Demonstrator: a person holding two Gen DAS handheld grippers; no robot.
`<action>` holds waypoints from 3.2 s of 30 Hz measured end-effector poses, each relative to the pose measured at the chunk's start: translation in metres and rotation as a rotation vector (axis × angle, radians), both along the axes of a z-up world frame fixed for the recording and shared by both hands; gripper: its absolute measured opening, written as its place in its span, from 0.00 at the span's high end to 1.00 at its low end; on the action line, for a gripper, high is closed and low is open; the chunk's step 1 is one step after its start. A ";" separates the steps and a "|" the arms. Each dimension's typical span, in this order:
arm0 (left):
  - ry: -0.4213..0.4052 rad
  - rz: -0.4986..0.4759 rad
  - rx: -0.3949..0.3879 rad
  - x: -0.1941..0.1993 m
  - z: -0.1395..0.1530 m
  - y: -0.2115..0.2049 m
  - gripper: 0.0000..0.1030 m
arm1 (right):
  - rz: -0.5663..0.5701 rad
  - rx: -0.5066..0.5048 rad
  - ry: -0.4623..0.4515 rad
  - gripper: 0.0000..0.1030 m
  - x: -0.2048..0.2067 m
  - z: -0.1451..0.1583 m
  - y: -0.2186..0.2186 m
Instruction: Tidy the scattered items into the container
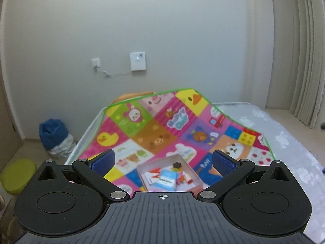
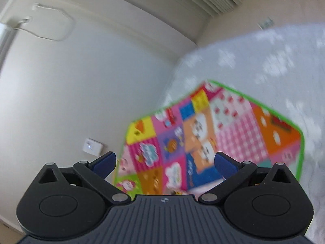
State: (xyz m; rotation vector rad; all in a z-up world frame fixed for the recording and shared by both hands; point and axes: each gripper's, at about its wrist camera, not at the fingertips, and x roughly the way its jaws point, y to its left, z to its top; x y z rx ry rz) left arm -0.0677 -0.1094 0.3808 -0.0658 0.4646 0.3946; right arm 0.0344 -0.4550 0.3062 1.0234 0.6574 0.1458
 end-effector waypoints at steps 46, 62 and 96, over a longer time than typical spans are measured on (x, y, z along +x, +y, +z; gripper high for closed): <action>0.304 -0.202 -0.206 0.086 -0.287 0.037 0.00 | 1.283 -1.100 -0.200 0.58 0.069 -0.235 0.210; 0.326 -0.188 -0.199 0.097 -0.302 0.027 0.00 | 1.258 -0.955 -0.142 0.59 0.072 -0.232 0.213; 0.428 -0.468 0.025 0.204 -0.360 -0.018 0.01 | 1.079 -1.112 -0.185 0.34 0.099 -0.247 0.132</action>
